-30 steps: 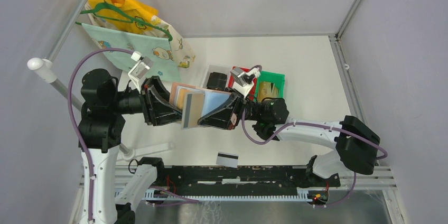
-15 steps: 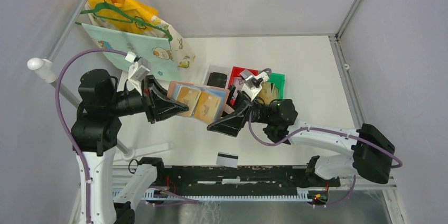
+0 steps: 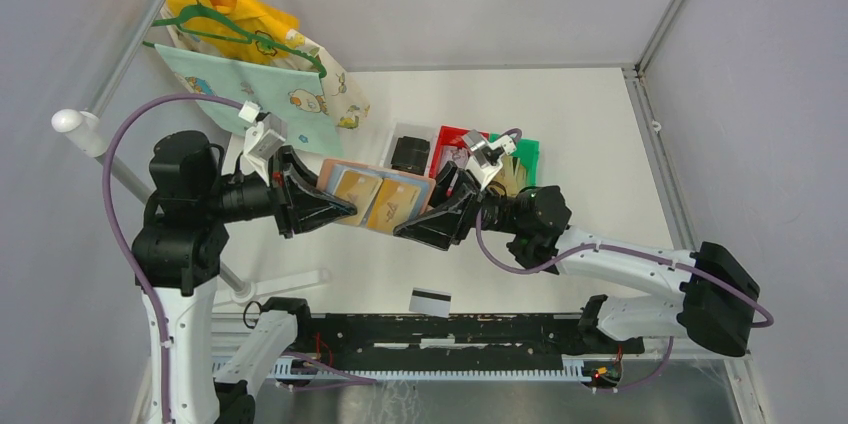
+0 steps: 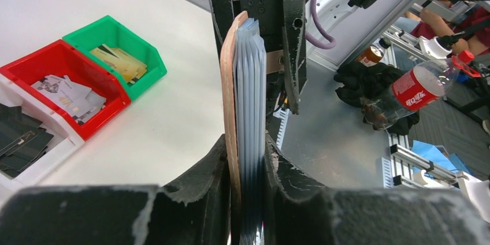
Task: Take the credit cards out of the card holder
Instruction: Remove the credit card from the card holder.
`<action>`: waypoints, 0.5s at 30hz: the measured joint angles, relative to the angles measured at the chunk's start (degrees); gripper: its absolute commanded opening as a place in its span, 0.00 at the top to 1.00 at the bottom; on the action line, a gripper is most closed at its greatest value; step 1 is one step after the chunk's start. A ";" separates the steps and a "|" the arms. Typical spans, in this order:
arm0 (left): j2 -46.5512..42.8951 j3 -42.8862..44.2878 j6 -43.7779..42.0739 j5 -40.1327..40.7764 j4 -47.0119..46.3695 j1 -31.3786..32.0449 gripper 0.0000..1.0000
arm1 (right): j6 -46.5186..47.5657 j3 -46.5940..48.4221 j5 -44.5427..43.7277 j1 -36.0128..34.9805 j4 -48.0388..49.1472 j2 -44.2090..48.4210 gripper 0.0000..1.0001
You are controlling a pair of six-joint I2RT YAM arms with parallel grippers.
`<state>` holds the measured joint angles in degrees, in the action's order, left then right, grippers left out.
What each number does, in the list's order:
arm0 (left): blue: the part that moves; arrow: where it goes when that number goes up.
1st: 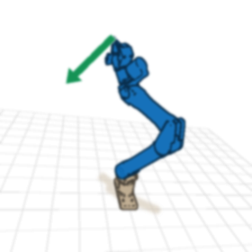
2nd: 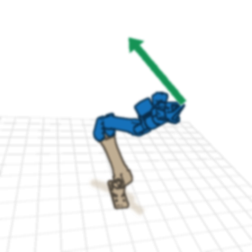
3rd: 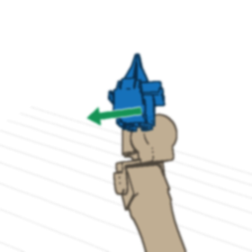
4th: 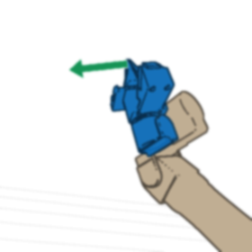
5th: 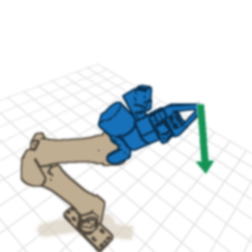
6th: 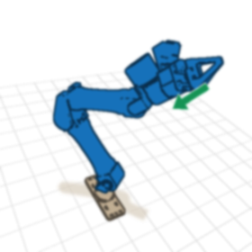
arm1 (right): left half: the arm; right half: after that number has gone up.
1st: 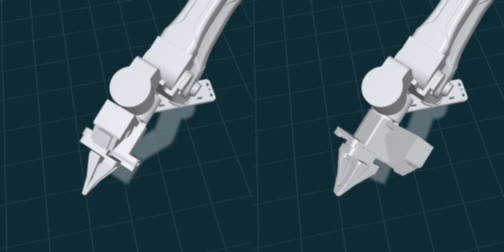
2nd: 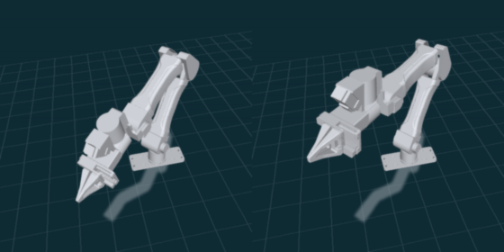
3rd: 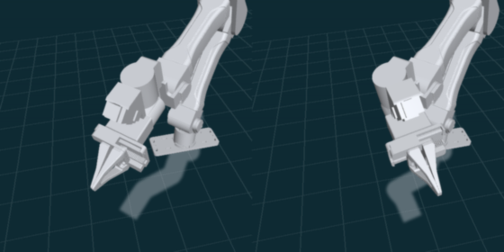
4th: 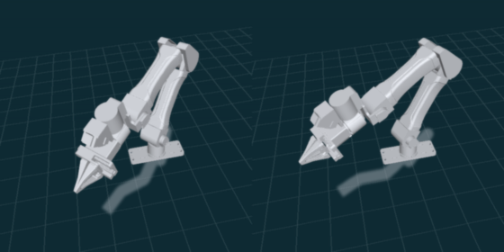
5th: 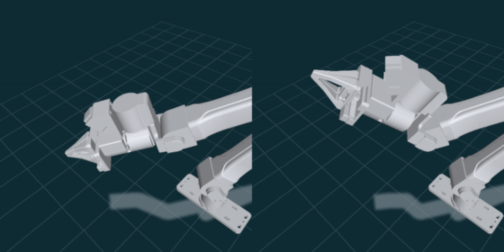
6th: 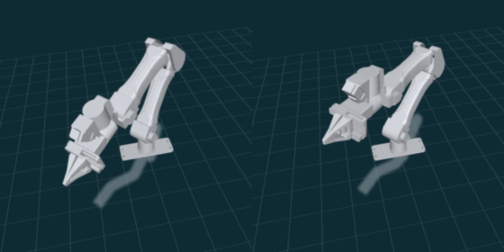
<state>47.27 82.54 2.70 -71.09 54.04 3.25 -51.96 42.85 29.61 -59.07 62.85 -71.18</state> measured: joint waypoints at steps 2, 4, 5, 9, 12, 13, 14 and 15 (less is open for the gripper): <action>0.28 0.00 0.04 -0.66 0.07 0.00 0.92 | 0.63 0.02 -0.31 0.11 -1.38 0.44 0.57; 0.59 -0.02 0.09 -1.42 0.04 0.00 0.92 | 0.96 0.02 -0.81 0.24 -2.64 0.68 0.56; 0.74 -0.07 0.28 -1.77 -0.02 0.00 0.92 | 1.01 0.04 -1.22 0.28 -3.19 0.68 0.53; 0.96 -0.59 0.94 -3.21 -0.15 0.00 0.91 | 0.68 0.96 -1.57 0.48 -4.70 0.07 0.50; 0.94 -1.09 1.27 -4.26 -0.17 0.00 0.91 | -1.46 3.65 -1.01 0.59 -2.69 -2.49 0.66; 0.94 -1.25 1.33 -4.39 -0.15 0.00 0.91 | -2.34 4.28 -0.83 0.59 -1.49 -3.39 0.76; 0.94 -1.40 1.38 -4.50 -0.17 0.00 0.91 | -3.28 4.59 -0.59 0.59 -0.24 -4.11 0.83; 0.96 -1.46 1.42 -4.52 -0.15 0.00 0.90 | -4.44 4.68 -0.24 0.59 0.92 -4.76 0.89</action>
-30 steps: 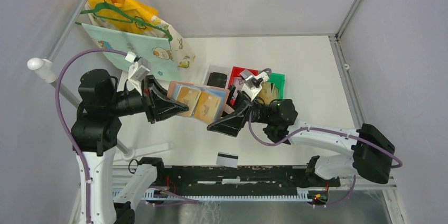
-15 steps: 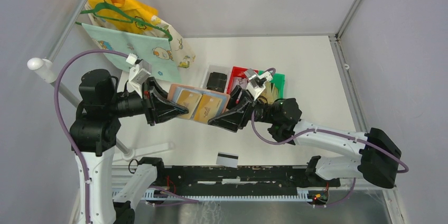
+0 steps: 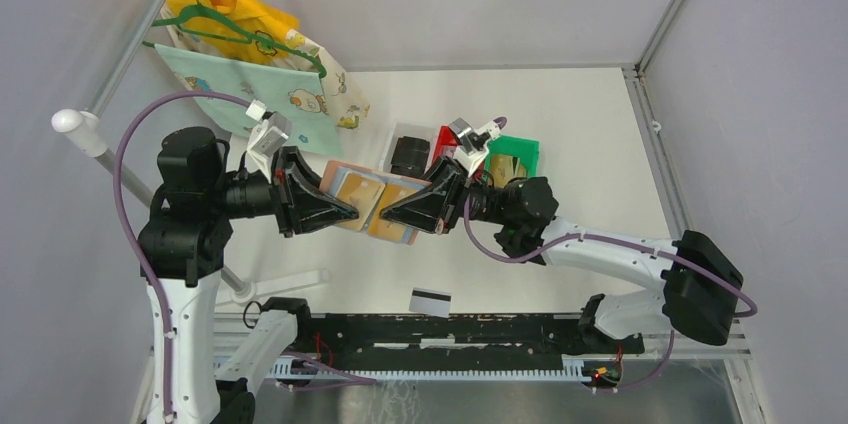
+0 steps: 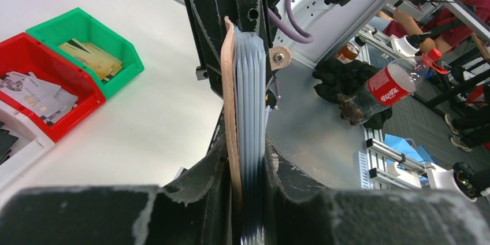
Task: Take the credit cards out of the card holder
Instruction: Remove the credit card from the card holder.
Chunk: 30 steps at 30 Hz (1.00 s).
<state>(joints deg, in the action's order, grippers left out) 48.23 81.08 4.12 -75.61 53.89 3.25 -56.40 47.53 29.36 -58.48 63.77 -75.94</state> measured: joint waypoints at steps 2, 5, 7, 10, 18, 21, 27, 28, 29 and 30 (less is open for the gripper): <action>-0.02 -0.09 0.09 0.04 0.02 0.00 0.85 | -1.01 0.00 0.35 0.00 0.92 -0.63 0.96; 0.00 -0.22 0.11 0.02 -0.17 0.00 0.59 | -1.51 0.00 0.48 0.04 1.22 -0.70 1.00; -0.07 -0.70 0.33 -0.04 -0.83 0.00 0.42 | -1.42 -0.07 0.50 0.04 1.18 -0.68 1.00; -0.02 -2.47 1.49 -1.38 -2.01 0.00 0.39 | -1.31 -0.13 0.59 0.04 0.85 -0.61 1.00; 2.23 -5.33 3.30 -5.27 -2.25 0.00 0.50 | -0.98 -0.15 0.92 -0.02 0.70 -0.61 1.00; 2.69 -5.33 3.34 -7.13 -2.40 0.00 0.52 | 0.22 -0.15 1.25 -0.02 -1.20 -0.61 1.00; 2.62 -5.07 3.28 -9.35 -2.01 0.00 0.60 | 3.87 -0.20 1.01 -0.02 -7.39 0.70 1.00; 2.69 -5.07 3.26 -9.51 -1.92 0.00 0.62 | 4.35 -0.22 1.01 -0.13 -8.09 1.22 1.00; 2.75 -5.07 3.26 -9.62 -1.79 0.00 0.64 | 4.79 -0.28 1.01 -0.22 -8.59 1.66 1.00; 2.78 -5.05 3.21 -9.66 -1.66 0.00 0.67 | 5.16 -0.39 0.98 -0.28 -9.03 2.08 1.00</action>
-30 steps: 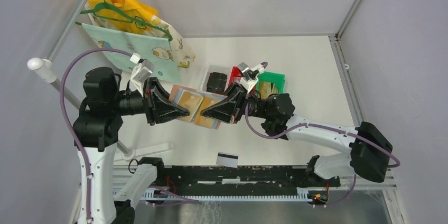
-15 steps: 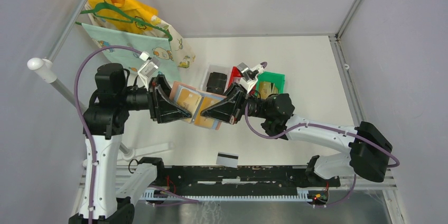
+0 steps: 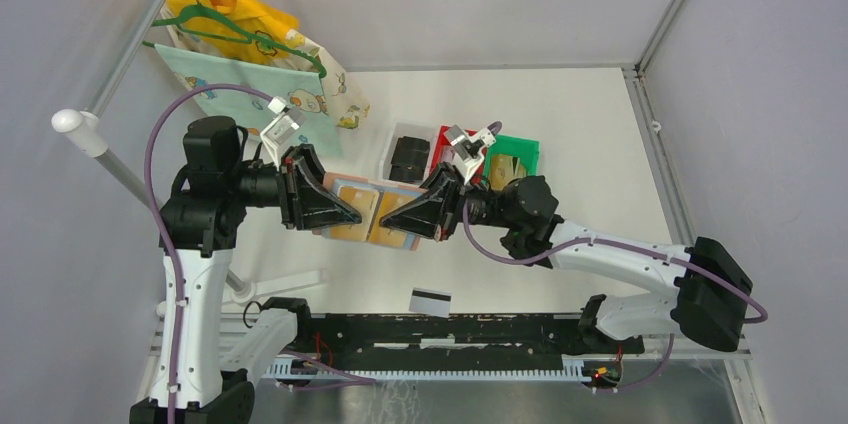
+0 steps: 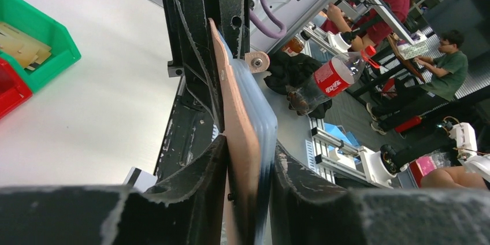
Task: Take the credit cards out of the card holder
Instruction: Remove the credit card from the card holder.
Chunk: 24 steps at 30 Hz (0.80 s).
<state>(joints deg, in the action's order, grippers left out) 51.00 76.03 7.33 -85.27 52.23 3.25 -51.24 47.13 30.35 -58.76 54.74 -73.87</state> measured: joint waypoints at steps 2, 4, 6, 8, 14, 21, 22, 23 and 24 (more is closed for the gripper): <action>0.02 0.00 -0.07 -0.13 0.11 0.00 0.71 | 0.48 -0.15 0.02 -0.07 -0.50 0.61 0.99; 0.07 0.02 -0.24 -0.11 0.17 0.00 0.77 | 0.66 -0.17 0.04 -0.15 -0.87 0.98 0.87; 0.28 0.15 -0.50 -0.15 0.33 0.00 0.82 | 0.81 -0.24 0.02 -0.24 -0.90 1.18 0.61; 0.37 0.22 -0.50 -0.11 0.61 0.00 0.84 | 1.14 -0.52 -0.15 -0.11 -1.05 1.46 0.43; 0.33 0.31 -0.55 1.77 1.60 0.00 0.90 | 3.58 -0.87 -0.63 2.29 -6.67 4.26 0.22; 0.17 0.42 -3.50 9.29 3.76 0.00 0.91 | 8.33 -0.85 -5.18 10.69 -19.02 14.21 0.41; 0.22 0.42 -4.02 10.80 4.33 0.00 0.91 | 8.90 -0.83 -5.66 11.04 -19.71 15.30 0.44; 0.24 0.42 -4.04 11.15 4.44 0.00 0.90 | 8.94 -0.74 -5.92 11.08 -19.98 16.11 0.45; 0.28 0.42 -4.24 11.98 4.79 0.00 0.90 | 8.83 -0.55 -5.57 11.06 -19.85 16.39 0.45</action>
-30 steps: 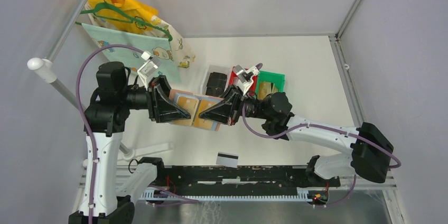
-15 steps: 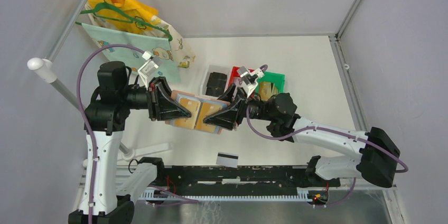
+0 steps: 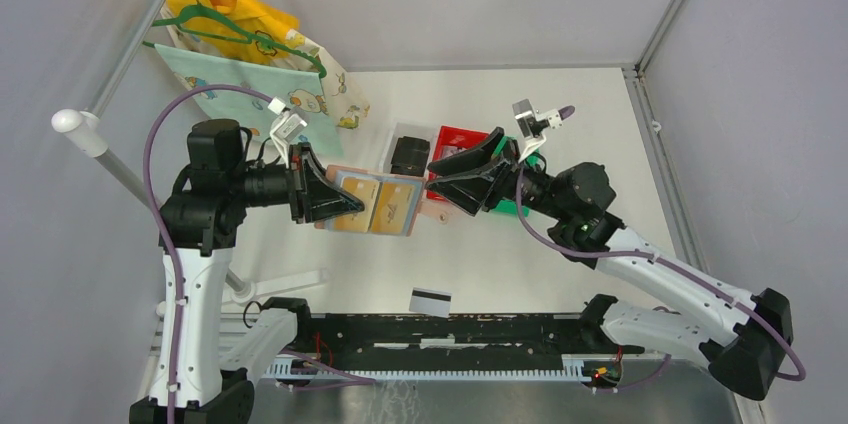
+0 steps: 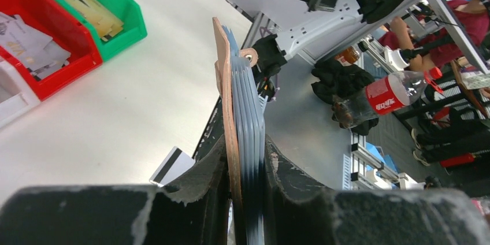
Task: Take the credit cards out of the card holder
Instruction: Remove the credit card from the card holder.
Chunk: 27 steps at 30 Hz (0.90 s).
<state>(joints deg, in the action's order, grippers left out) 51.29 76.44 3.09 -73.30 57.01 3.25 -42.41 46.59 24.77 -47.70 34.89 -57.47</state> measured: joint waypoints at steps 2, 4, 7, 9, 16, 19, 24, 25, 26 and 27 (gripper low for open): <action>0.11 0.00 -0.37 1.42 0.42 0.00 0.90 | -0.87 0.50 0.92 -0.22 0.76 -0.61 0.45; 0.24 0.00 -0.59 2.62 0.59 0.00 0.90 | -1.95 0.70 1.97 -0.63 1.62 -2.34 0.45; 0.50 0.00 -0.68 3.82 0.79 0.00 0.90 | -3.96 0.66 2.60 -1.57 2.93 -5.09 0.45; 0.57 0.00 -0.72 4.26 0.79 0.00 0.90 | -5.42 0.66 3.45 -2.69 4.81 -7.06 0.45; 0.57 0.00 -0.79 4.17 0.81 0.00 0.89 | -10.56 0.68 5.86 -6.43 12.04 -13.88 0.47; 0.57 0.00 -0.79 4.04 0.81 0.00 0.89 | -12.33 0.68 6.29 -7.02 14.27 -15.74 0.47; 0.57 0.00 -0.79 3.93 0.85 0.00 0.87 | -14.25 1.38 6.51 -7.76 17.00 -17.92 0.48; 0.57 0.00 -0.79 3.85 0.85 0.00 0.87 | -14.40 1.60 6.54 -7.89 17.42 -18.34 0.48; 0.57 0.00 -0.79 3.78 0.85 0.00 0.86 | -14.69 1.84 6.56 -8.04 17.81 -18.75 0.49; 0.57 0.00 -0.79 3.76 0.87 0.00 0.85 | -14.95 2.12 6.58 -8.15 18.25 -19.21 0.49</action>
<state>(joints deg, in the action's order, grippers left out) 51.86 76.44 2.31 -69.54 57.89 3.25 -57.36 48.71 31.35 -55.86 53.15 -76.69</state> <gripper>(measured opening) 0.284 0.523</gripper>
